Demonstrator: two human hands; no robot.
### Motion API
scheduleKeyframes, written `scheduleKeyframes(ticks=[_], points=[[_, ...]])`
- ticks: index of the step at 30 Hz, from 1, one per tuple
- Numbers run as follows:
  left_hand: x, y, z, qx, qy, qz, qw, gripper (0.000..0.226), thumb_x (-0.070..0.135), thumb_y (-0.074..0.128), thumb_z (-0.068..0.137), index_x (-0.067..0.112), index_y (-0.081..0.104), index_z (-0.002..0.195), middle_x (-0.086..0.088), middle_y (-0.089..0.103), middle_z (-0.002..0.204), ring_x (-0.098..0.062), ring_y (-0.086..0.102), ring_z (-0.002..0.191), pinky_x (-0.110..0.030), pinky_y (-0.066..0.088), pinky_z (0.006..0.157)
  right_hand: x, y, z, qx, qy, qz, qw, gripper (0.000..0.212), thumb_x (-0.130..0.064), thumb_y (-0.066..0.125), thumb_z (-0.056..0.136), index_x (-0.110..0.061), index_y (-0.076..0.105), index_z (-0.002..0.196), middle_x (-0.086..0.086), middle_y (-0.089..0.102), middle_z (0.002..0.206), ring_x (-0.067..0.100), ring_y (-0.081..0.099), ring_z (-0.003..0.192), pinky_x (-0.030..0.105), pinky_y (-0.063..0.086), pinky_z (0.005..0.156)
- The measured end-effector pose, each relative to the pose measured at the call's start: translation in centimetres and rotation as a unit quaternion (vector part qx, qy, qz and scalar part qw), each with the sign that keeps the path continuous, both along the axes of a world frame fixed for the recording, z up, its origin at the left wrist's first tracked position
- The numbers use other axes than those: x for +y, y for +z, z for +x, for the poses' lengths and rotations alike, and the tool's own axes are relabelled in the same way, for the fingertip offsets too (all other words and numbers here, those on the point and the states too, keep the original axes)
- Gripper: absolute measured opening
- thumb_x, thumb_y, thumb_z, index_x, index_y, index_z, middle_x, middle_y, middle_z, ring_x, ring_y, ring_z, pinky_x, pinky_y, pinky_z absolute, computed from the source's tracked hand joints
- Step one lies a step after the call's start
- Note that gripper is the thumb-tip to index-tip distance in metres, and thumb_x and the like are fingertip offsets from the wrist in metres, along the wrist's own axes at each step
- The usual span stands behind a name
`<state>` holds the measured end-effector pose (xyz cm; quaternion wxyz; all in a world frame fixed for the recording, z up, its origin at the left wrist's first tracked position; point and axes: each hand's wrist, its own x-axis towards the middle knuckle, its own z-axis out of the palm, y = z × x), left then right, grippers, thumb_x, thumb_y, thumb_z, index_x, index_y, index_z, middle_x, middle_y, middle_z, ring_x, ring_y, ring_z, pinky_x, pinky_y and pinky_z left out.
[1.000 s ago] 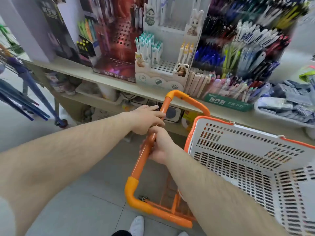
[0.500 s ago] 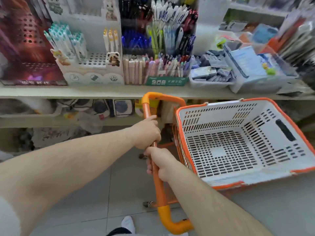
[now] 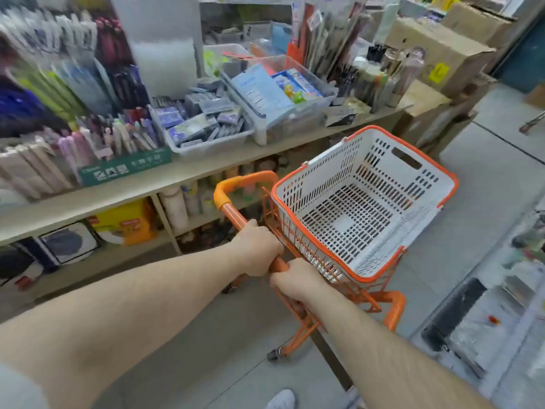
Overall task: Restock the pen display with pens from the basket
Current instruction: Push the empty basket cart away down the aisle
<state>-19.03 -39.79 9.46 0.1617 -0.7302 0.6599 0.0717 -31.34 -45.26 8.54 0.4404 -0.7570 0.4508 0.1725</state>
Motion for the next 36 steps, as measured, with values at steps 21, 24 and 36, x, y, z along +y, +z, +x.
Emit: scheduleKeyframes(ticks=[21, 24, 36], points=[[-36.1, -0.4, -6.6, 0.138, -0.105, -0.003, 0.985, 0.054, 0.073, 0.04, 0.088, 0.037, 0.053, 0.126, 0.005, 0.061, 0.118, -0.021, 0.054, 0.113, -0.044, 0.041, 0.094, -33.0, 0.2, -12.9, 0.174, -0.051, -0.353, 0.918, 0.026, -0.042, 0.058, 0.091, -0.025, 0.064, 0.11, 0.002, 0.069, 0.108, 0.028, 0.067, 0.102, 0.034, 0.049, 0.08], [-42.3, -0.9, -6.1, 0.14, -0.129, -0.008, 0.982, 0.054, 0.074, 0.037, 0.088, 0.034, 0.056, 0.118, 0.001, 0.064, 0.11, -0.023, 0.059, 0.103, -0.039, 0.048, 0.085, -38.2, 0.1, -13.6, 0.191, -0.092, -0.353, 0.911, 0.032, -0.052, 0.06, 0.086, -0.027, 0.064, 0.107, 0.0, 0.07, 0.108, 0.027, 0.066, 0.104, 0.035, 0.047, 0.085], [-63.1, -0.8, -7.0, 0.147, -0.1, -0.038, 0.983, 0.072, 0.081, 0.037, 0.082, 0.034, 0.052, 0.134, -0.001, 0.055, 0.137, -0.03, 0.04, 0.133, -0.06, 0.013, 0.114, -55.1, -0.7, -19.4, 0.273, -0.239, -0.345, 0.866, 0.073, -0.081, 0.024, 0.087, -0.027, 0.05, 0.13, 0.007, 0.055, 0.138, 0.03, 0.043, 0.132, 0.05, 0.023, 0.116]])
